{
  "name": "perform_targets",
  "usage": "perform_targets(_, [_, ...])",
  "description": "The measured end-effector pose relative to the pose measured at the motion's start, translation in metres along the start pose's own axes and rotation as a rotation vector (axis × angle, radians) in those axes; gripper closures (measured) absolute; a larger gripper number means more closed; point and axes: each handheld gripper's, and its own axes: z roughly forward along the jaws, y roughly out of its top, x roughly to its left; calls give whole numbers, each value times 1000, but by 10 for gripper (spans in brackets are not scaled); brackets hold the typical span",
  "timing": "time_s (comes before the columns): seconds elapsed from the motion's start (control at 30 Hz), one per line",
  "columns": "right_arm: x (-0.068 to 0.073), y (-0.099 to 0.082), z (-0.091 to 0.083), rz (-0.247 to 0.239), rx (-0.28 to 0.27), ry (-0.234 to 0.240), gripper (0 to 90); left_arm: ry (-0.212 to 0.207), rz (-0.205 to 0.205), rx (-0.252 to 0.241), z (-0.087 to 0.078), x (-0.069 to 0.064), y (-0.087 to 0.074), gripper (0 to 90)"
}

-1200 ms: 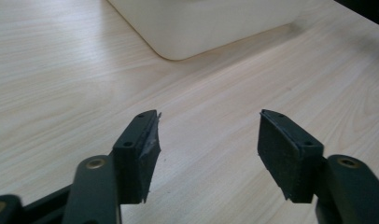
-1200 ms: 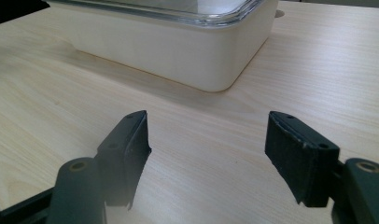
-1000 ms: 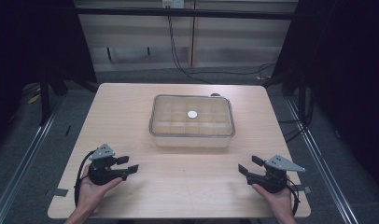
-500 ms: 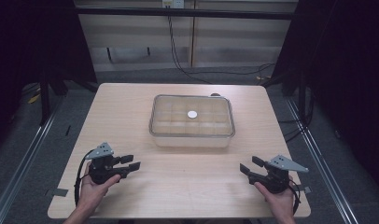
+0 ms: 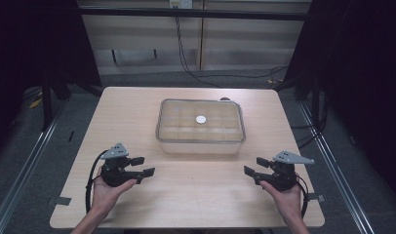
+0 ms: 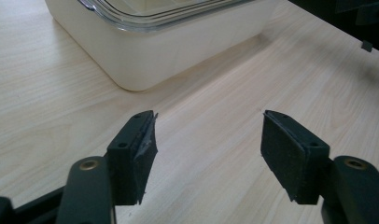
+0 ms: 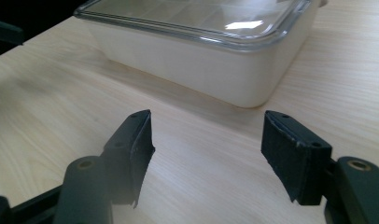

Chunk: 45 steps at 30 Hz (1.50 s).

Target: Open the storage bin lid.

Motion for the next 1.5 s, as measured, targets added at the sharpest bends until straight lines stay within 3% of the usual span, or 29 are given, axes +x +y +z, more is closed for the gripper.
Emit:
perform_targets(0.2, [1, 15, 9, -13, 13, 52, 344, -9, -19, -29, -2, 5, 11, 331])
perform_targets(0.27, [2, 22, 11, -14, -1, 42, 319, 8, -3, -22, -1, 7, 14, 330])
perform_targets(0.43, [-2, 35, 14, 0, -34, 29, 309, 24, -30, -21, 0, 10, 22, 359])
perform_targets(0.5, [-3, 42, 15, -3, -9, 28, 345, 48, -11, -23, -1, 9, 25, 358])
perform_targets(0.77, [-5, 55, 18, -26, 11, 48, 346, 56, -5, -51, 3, 15, 42, 369])
perform_targets(0.87, [-11, 58, 21, -24, 21, 33, 330, 91, 22, -31, 7, 15, 50, 397])
perform_targets(1.0, [-11, 59, 27, -64, 64, 20, 326, 79, 9, -42, 12, 20, 55, 397])
perform_targets(1.13, [-15, 62, 32, -43, 59, 28, 310, 84, 14, -33, 18, 24, 61, 397])
perform_targets(1.37, [-33, 65, 40, 56, 33, 48, 281, 73, 9, -30, 24, 29, 67, 391])
perform_targets(1.43, [-36, 65, 43, 57, 40, 37, 268, 110, 30, -34, 25, 26, 70, 389])
perform_targets(1.5, [-39, 66, 46, 53, 64, 33, 252, 95, 35, -30, 26, 26, 75, 390])
